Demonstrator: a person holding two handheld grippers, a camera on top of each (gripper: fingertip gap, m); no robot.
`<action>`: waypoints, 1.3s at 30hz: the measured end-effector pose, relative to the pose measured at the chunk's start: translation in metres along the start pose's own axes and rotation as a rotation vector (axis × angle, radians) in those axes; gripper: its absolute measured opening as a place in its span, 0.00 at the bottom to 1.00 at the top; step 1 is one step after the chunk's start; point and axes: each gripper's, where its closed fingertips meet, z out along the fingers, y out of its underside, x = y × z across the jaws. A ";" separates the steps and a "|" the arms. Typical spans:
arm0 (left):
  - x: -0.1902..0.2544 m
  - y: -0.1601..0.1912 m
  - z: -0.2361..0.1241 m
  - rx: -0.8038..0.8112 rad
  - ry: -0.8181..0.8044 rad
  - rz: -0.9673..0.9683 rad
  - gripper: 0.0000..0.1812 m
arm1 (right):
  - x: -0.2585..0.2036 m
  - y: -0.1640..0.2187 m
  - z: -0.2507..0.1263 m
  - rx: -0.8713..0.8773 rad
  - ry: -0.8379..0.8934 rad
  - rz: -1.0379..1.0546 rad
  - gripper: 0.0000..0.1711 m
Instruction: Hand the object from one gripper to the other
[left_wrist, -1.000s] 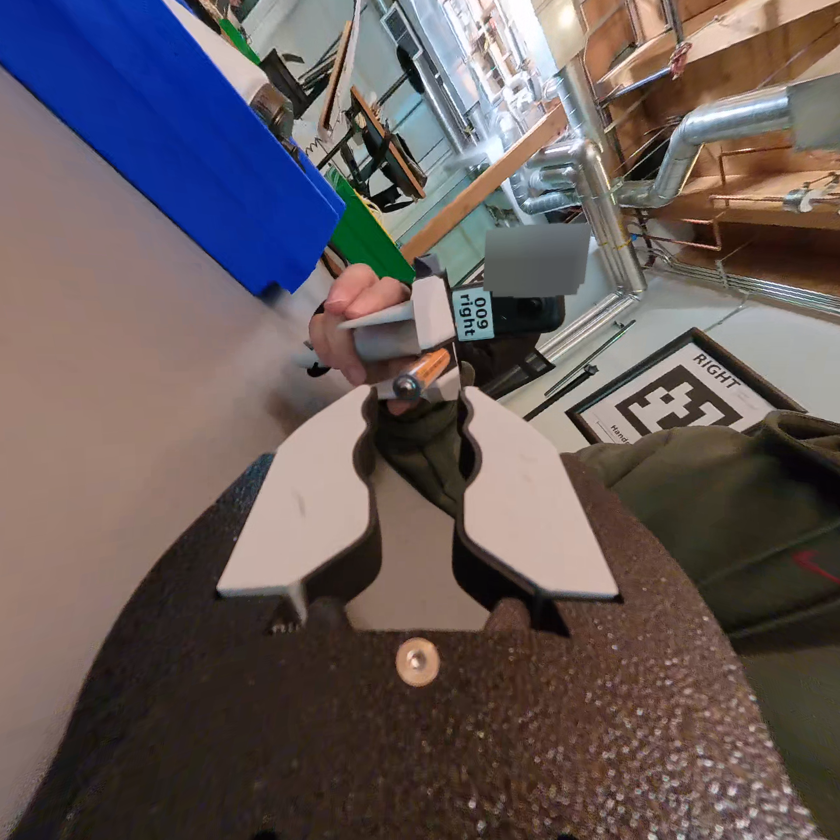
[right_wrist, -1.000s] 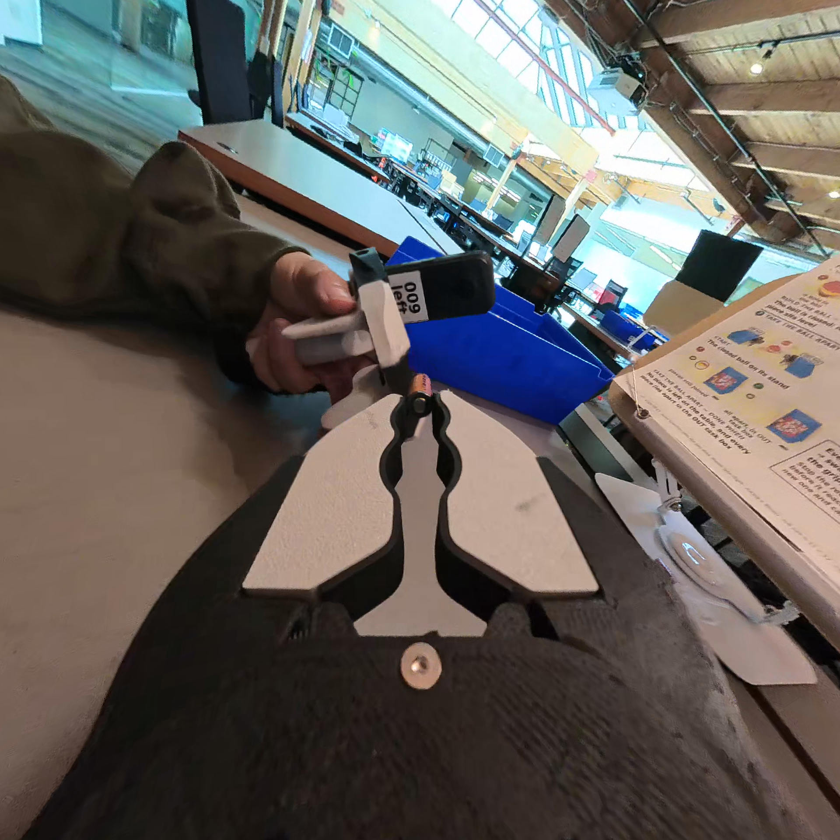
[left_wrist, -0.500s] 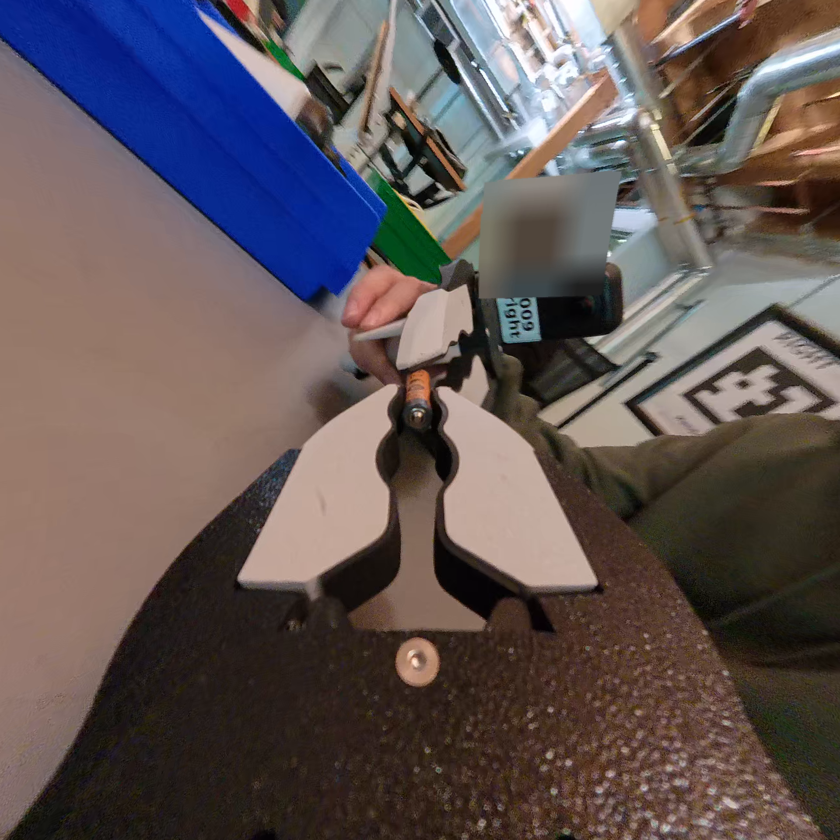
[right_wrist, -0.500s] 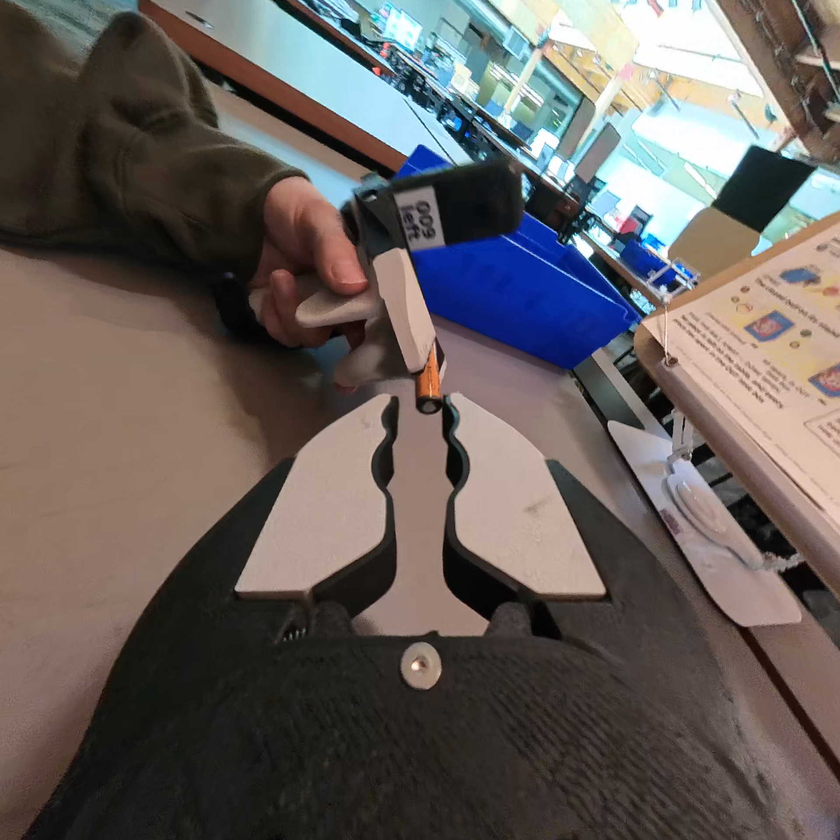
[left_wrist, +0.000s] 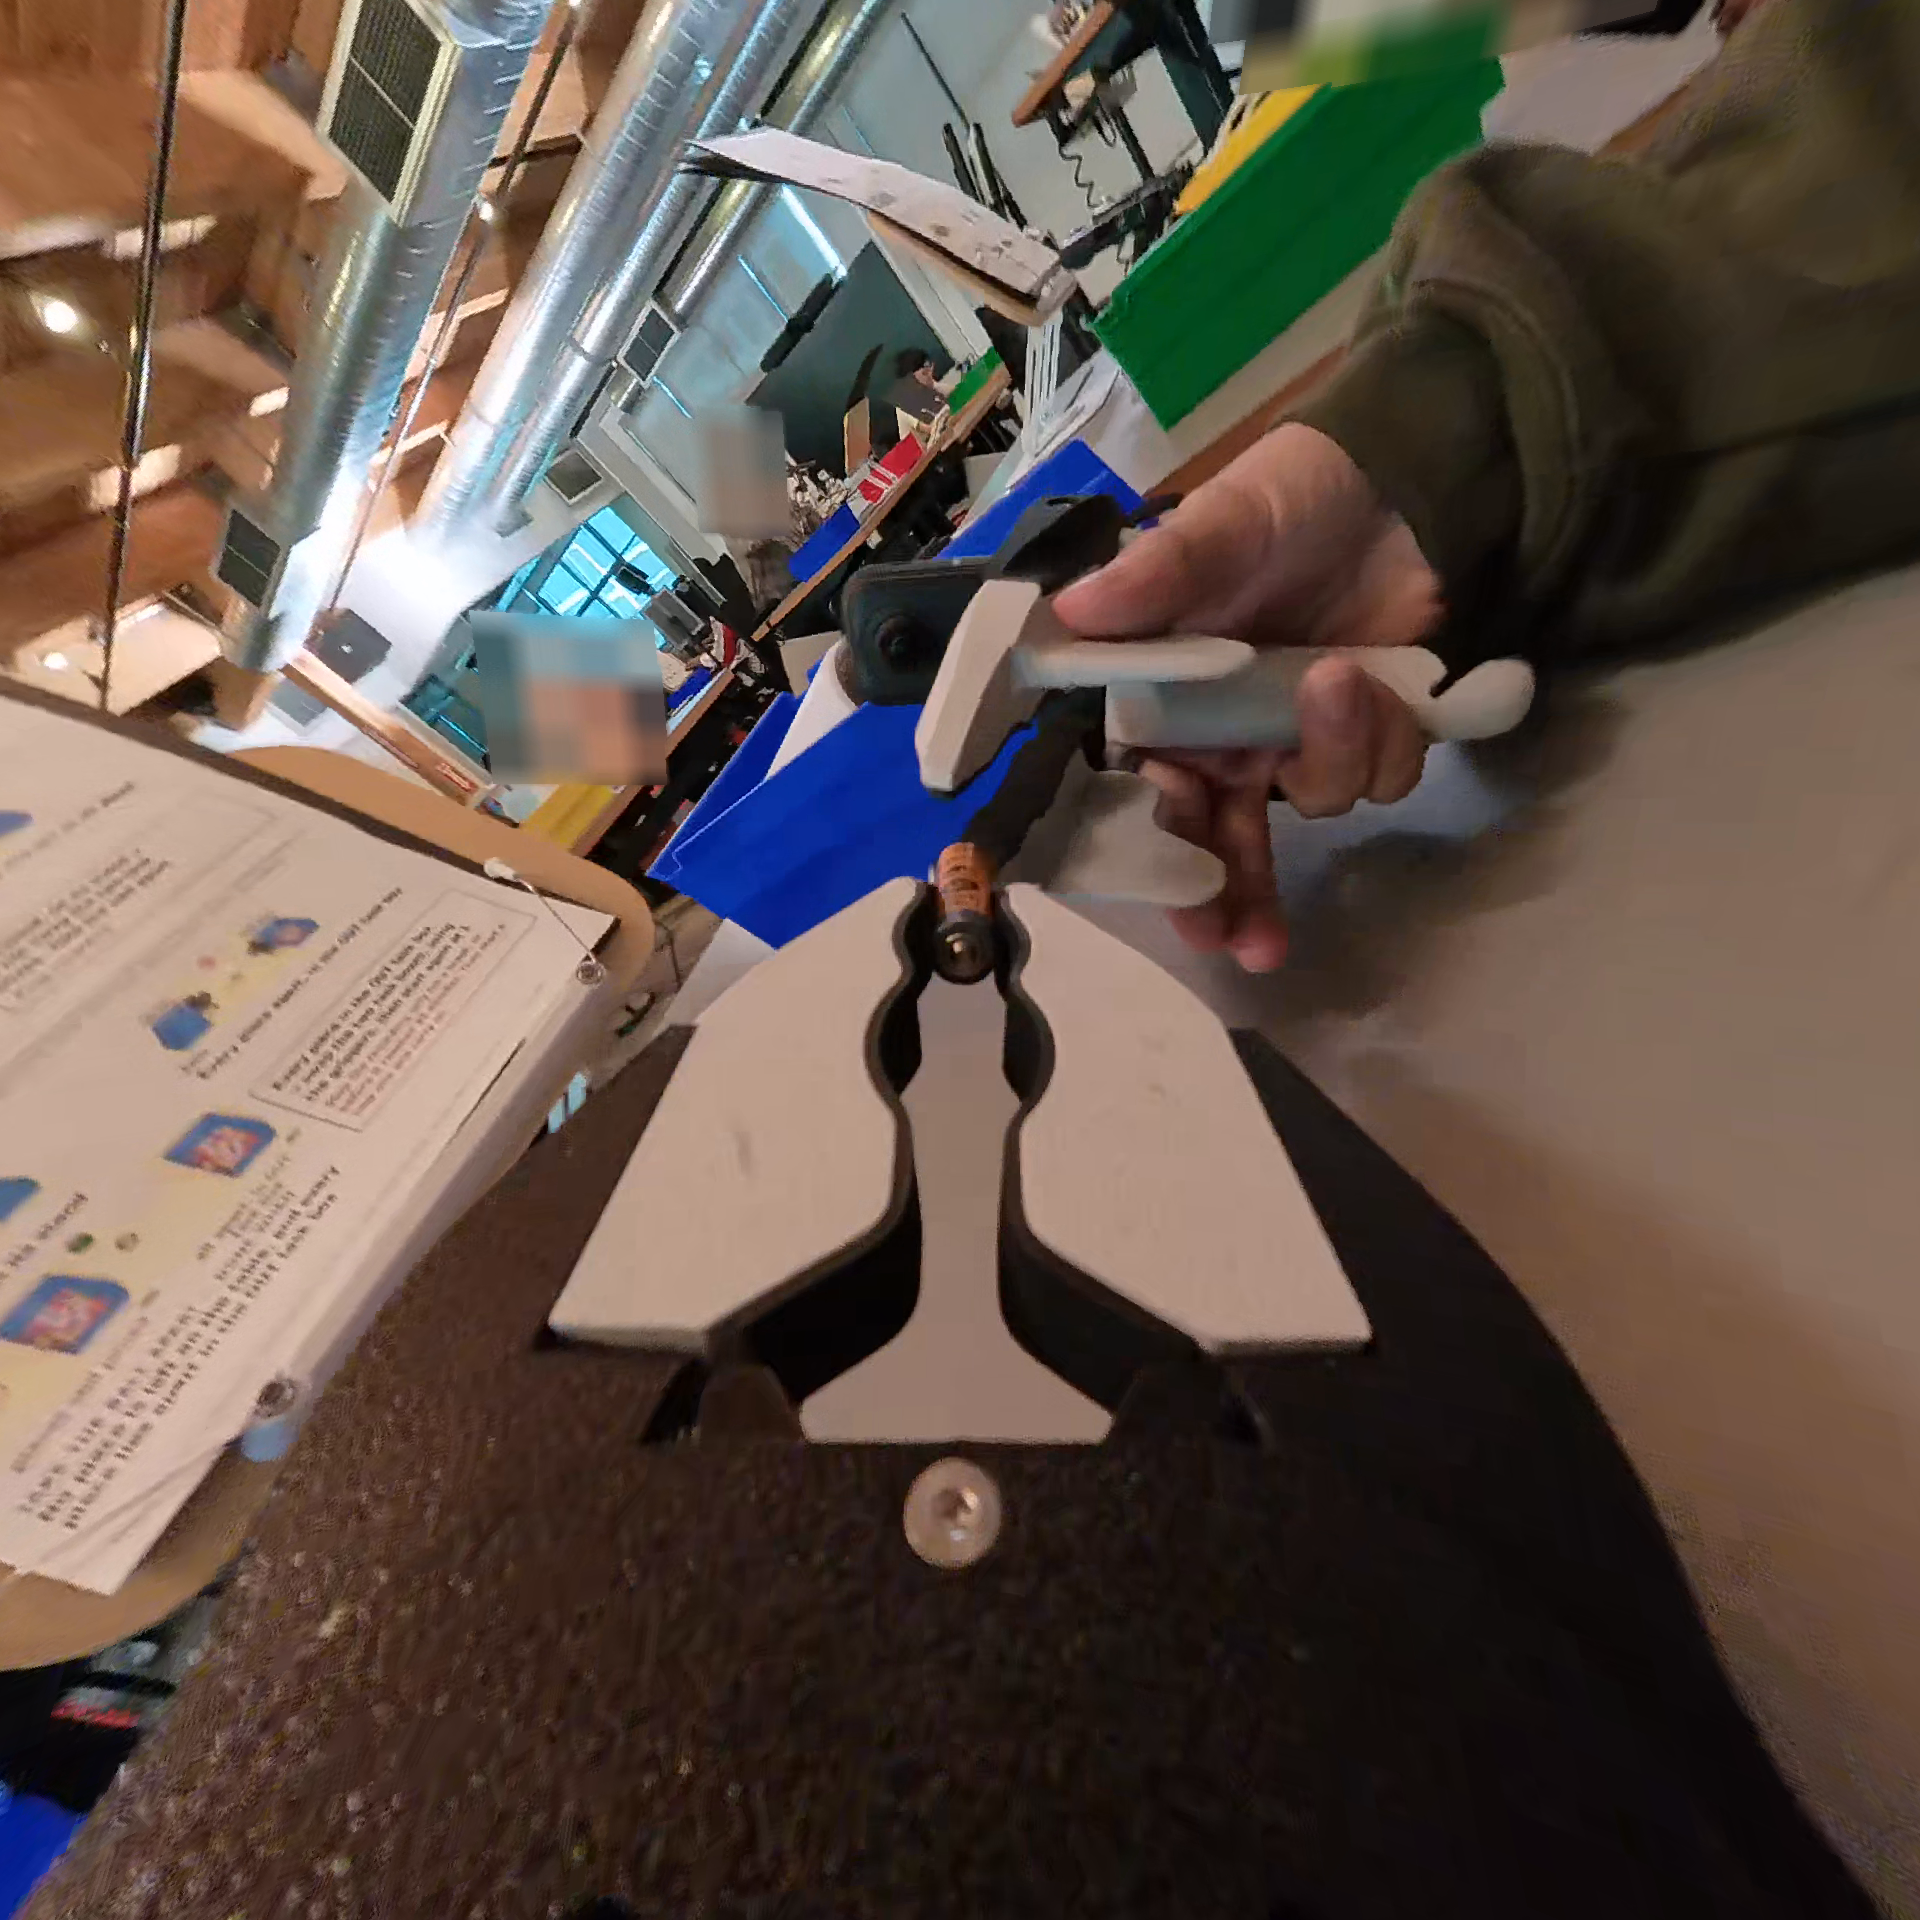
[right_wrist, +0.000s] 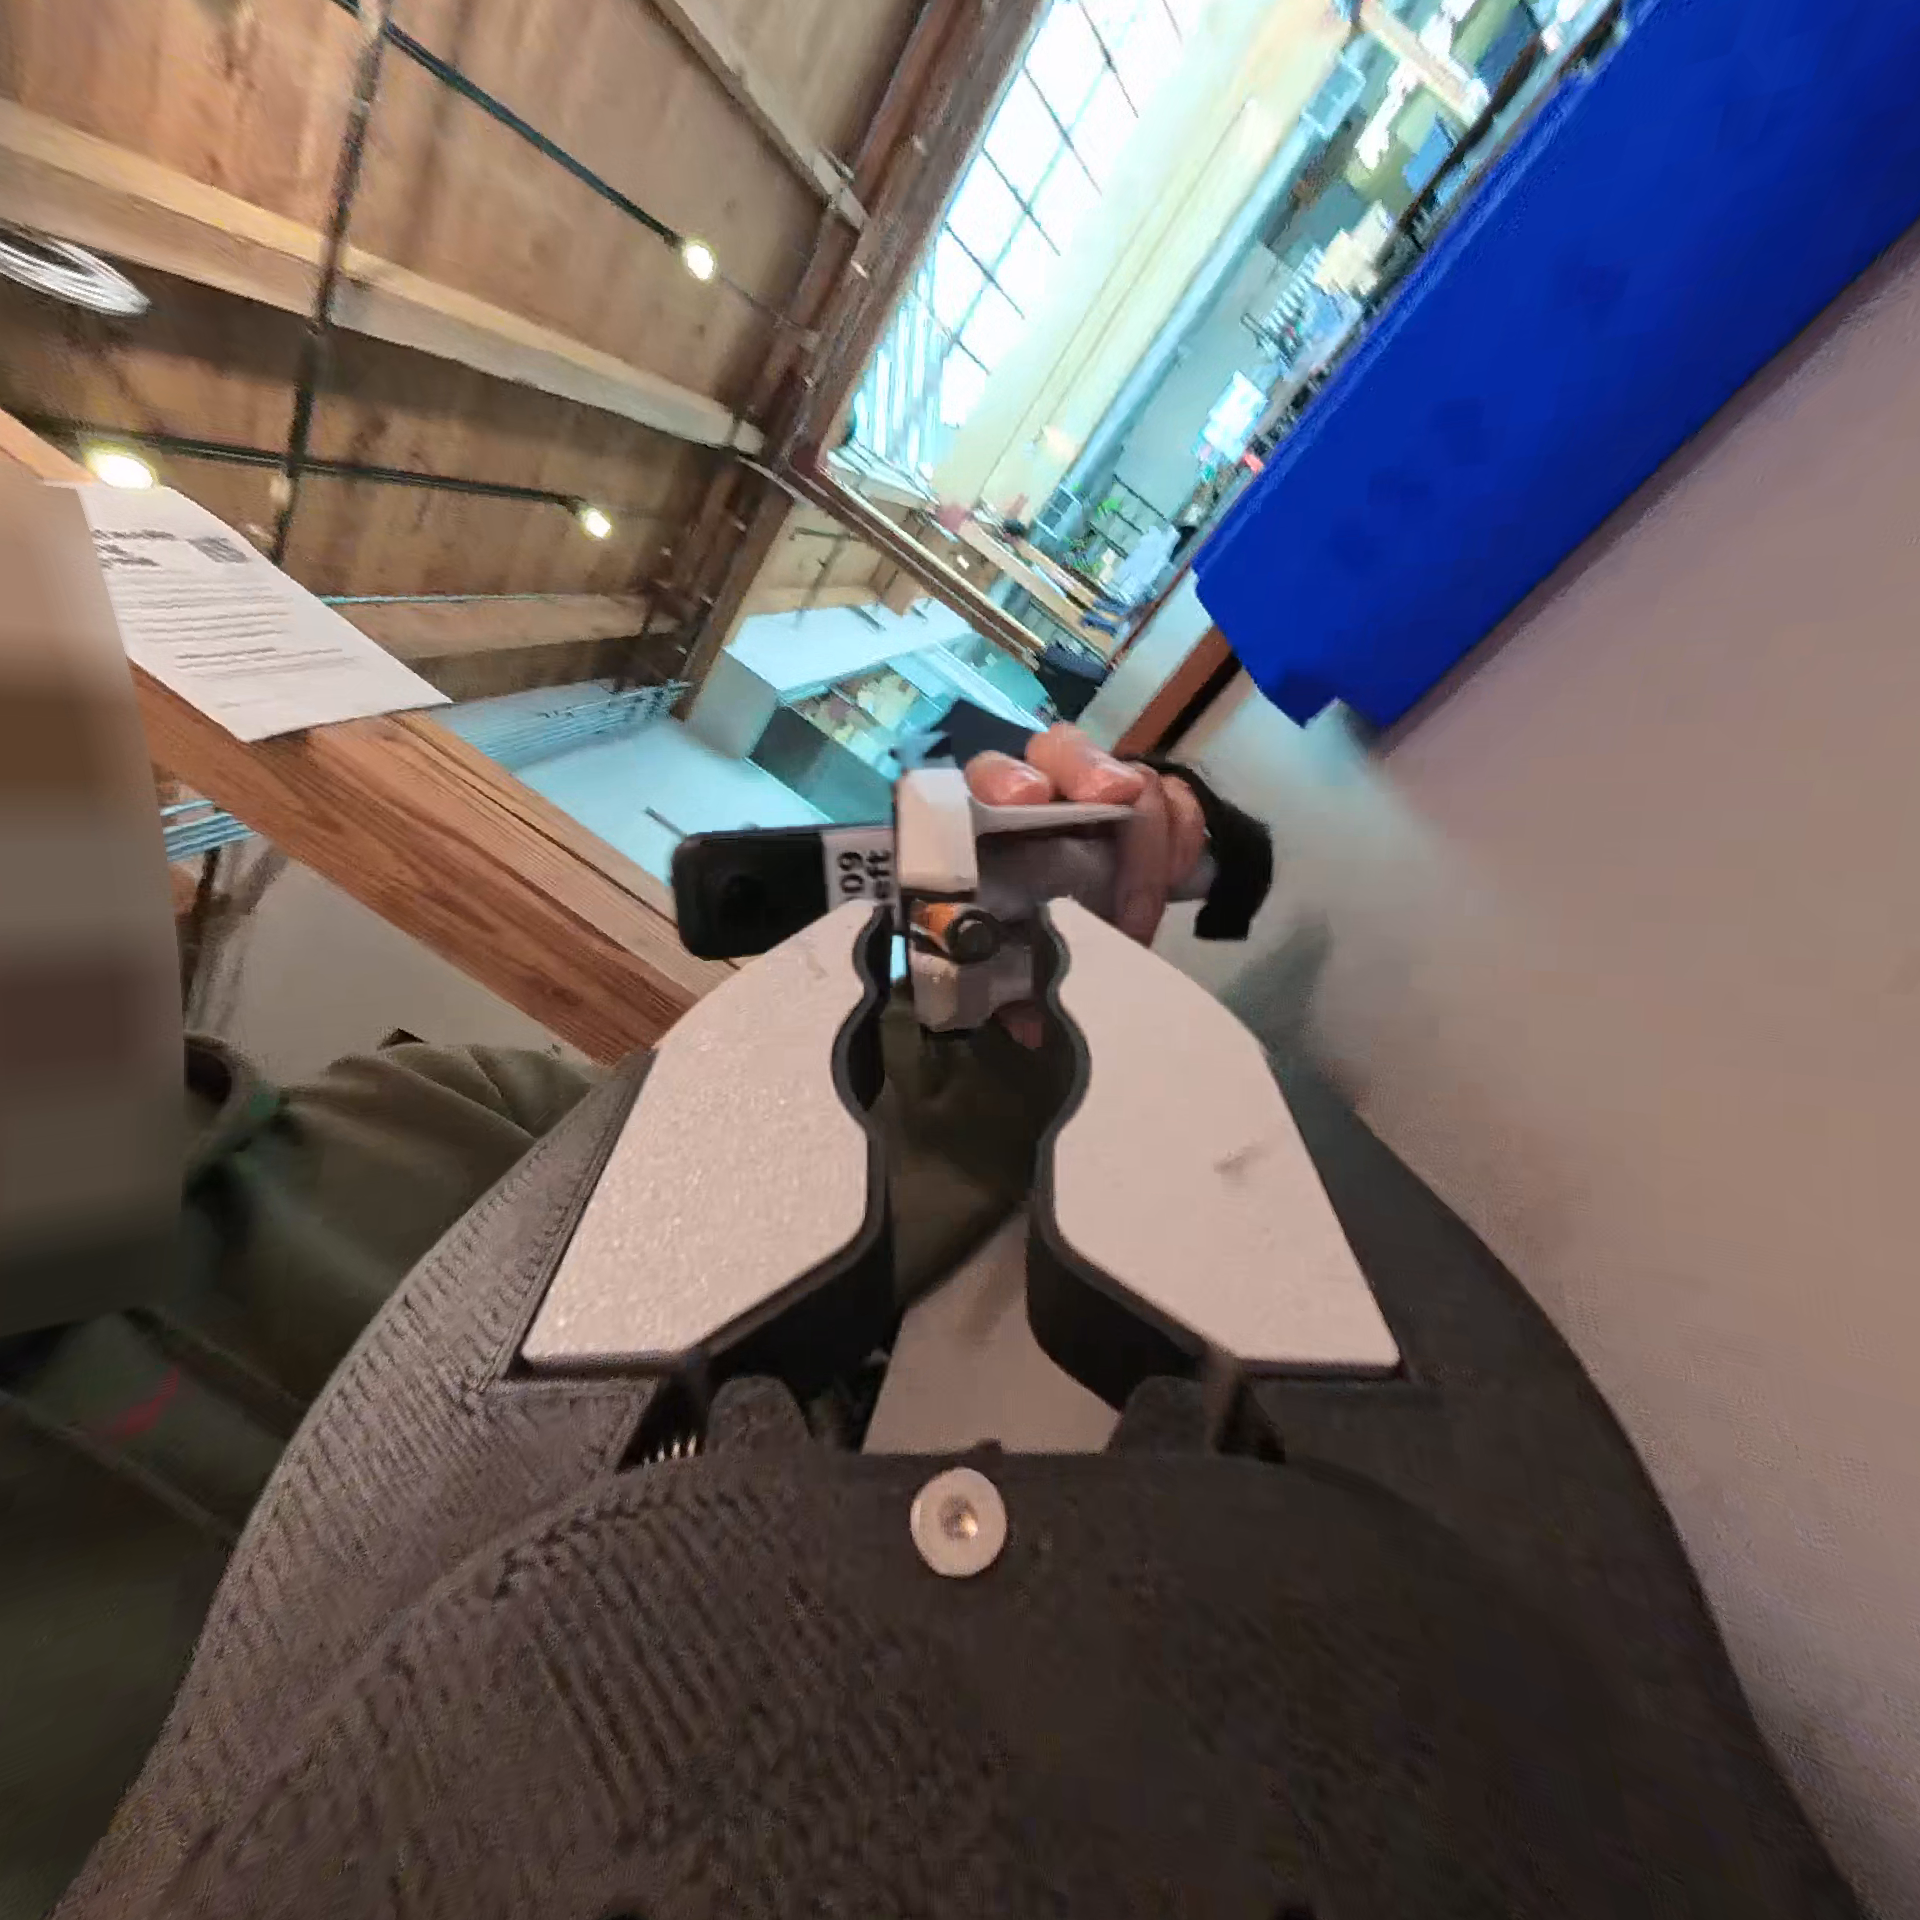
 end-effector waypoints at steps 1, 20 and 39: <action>0.002 0.000 0.001 -0.010 -0.003 0.033 0.06 | 0.003 0.006 0.001 -0.039 0.023 -0.001 0.16; -0.011 0.001 0.002 -0.004 -0.097 -0.134 0.14 | -0.008 0.002 0.006 -0.095 0.103 -0.528 0.06; -0.006 0.049 0.008 -0.204 0.017 -1.051 0.32 | 0.052 -0.009 0.006 -0.584 0.947 -1.888 0.06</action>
